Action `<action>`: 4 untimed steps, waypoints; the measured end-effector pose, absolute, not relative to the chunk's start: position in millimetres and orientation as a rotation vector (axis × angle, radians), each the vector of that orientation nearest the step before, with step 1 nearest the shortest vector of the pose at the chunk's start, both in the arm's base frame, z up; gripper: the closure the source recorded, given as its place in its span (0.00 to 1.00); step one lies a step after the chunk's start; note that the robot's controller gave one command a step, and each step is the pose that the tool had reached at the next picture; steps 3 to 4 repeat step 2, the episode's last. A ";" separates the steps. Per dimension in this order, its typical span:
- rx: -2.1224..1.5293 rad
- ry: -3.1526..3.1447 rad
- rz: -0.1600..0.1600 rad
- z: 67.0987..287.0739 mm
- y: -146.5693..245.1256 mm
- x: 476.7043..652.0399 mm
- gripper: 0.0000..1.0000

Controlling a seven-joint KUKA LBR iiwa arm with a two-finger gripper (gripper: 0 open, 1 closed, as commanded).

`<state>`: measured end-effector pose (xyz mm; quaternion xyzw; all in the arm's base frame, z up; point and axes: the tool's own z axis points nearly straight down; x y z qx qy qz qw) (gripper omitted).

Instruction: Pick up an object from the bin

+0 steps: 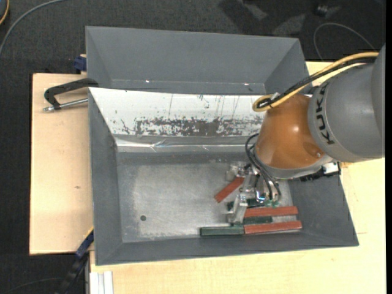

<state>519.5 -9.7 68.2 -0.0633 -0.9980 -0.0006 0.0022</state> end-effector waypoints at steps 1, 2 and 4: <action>-0.198 -3.137 -0.003 71.6 -9.5 521.0 1.00; -0.221 -3.148 -0.001 231.1 -33.9 525.8 1.00; -0.221 -3.148 -0.001 231.1 -33.9 525.8 1.00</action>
Offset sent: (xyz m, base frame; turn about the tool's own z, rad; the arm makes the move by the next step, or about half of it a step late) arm 0.0000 0.0000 0.0000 0.0000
